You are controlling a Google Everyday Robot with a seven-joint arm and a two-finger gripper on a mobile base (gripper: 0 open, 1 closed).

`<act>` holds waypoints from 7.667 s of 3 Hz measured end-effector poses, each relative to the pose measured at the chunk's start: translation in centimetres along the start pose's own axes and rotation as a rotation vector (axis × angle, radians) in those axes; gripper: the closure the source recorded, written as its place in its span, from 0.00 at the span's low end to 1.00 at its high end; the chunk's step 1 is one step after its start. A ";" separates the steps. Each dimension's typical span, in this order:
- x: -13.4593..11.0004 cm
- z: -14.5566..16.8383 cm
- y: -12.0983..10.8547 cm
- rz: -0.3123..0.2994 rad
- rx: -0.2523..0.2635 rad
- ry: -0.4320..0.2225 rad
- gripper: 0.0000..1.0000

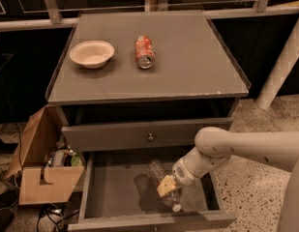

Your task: Place water bottle into middle drawer

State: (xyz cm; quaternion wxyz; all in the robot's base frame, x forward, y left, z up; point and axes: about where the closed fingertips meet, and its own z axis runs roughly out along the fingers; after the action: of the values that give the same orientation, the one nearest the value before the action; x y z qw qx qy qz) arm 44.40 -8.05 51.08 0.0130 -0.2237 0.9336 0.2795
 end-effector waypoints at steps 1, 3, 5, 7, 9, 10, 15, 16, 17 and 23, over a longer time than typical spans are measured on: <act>-1.3 2.6 -0.1 0.050 -0.029 0.008 1.00; -3.4 5.1 -2.5 0.153 -0.035 -0.023 1.00; -2.9 5.1 -5.2 0.265 -0.028 -0.045 1.00; -0.6 4.7 -9.0 0.383 -0.031 -0.052 1.00; -1.6 3.4 -3.9 0.119 -0.280 -0.034 1.00; -1.1 3.5 -3.2 0.089 -0.300 -0.013 1.00; -2.5 6.4 -6.7 0.230 -0.355 -0.105 1.00; -2.5 7.2 -6.8 0.248 -0.371 -0.118 1.00; -2.2 8.0 -7.0 0.264 -0.382 -0.130 1.00; -1.2 9.8 -7.5 0.295 -0.367 -0.110 0.06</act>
Offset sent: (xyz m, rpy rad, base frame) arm 0.0471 0.0299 -0.0576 0.0141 0.0736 -0.1539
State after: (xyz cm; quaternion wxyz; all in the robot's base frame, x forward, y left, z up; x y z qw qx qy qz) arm 47.69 -7.90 39.12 -0.0181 -0.0680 0.8876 0.4552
